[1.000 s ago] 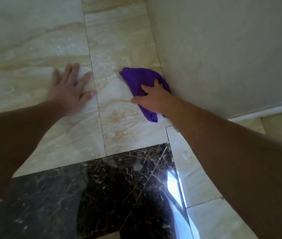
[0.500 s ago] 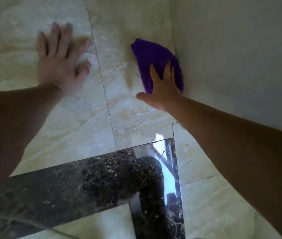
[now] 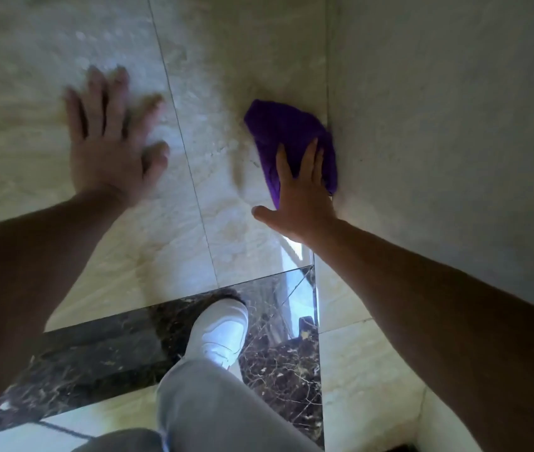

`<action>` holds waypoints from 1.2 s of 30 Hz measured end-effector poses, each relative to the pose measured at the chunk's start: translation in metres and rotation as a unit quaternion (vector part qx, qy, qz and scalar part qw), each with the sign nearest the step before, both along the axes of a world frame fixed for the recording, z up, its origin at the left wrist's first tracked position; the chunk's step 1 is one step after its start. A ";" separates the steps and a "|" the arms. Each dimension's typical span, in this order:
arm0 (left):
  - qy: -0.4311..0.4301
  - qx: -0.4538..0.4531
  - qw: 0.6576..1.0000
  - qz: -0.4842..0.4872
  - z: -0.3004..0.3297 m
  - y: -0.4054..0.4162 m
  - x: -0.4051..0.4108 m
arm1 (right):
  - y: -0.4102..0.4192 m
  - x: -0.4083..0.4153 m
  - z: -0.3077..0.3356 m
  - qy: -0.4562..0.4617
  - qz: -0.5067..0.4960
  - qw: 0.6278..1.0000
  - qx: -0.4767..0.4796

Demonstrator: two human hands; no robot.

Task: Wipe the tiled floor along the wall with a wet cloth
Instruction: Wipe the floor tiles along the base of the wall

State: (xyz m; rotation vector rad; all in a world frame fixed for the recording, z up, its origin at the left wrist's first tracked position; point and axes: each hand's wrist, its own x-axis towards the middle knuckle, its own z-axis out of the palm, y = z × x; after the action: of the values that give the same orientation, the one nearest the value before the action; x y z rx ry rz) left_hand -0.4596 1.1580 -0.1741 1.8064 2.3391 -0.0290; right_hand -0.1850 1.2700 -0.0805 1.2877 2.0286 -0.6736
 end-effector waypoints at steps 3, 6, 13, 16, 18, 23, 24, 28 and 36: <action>-0.009 0.011 1.000 0.001 -0.003 0.002 0.001 | 0.007 0.000 -0.003 0.013 -0.005 1.000 0.019; -0.013 0.010 1.000 -0.004 -0.001 0.000 -0.002 | 0.020 -0.004 -0.008 0.036 0.025 0.998 0.040; -0.024 0.021 0.999 -0.007 0.003 -0.002 0.001 | 0.052 -0.028 -0.023 0.067 0.051 0.989 0.122; -0.041 0.041 0.998 -0.008 0.005 0.001 0.002 | 0.078 -0.054 -0.035 0.086 0.013 0.985 0.151; -0.047 0.053 0.997 -0.004 0.005 0.001 0.003 | 0.105 -0.075 -0.043 0.105 -0.006 0.981 0.163; -0.047 0.033 0.998 0.013 0.007 0.044 -0.019 | 0.162 -0.119 -0.048 0.124 -0.027 0.974 0.186; -0.047 0.026 0.998 0.025 0.010 0.054 -0.031 | 0.169 -0.126 -0.048 0.125 -0.032 0.974 0.185; -0.046 0.011 0.991 0.128 0.017 0.084 -0.099 | 0.199 -0.153 -0.041 0.097 -0.043 0.981 0.162; -0.057 -0.019 0.977 0.204 0.010 0.094 -0.162 | 0.257 -0.192 -0.036 0.090 -0.092 0.983 0.132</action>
State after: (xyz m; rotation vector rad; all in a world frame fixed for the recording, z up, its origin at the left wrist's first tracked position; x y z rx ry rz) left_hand -0.6212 1.2523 -0.1643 1.2446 2.5543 0.0845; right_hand -0.3770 1.5265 -0.1165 1.6362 2.2210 -0.6395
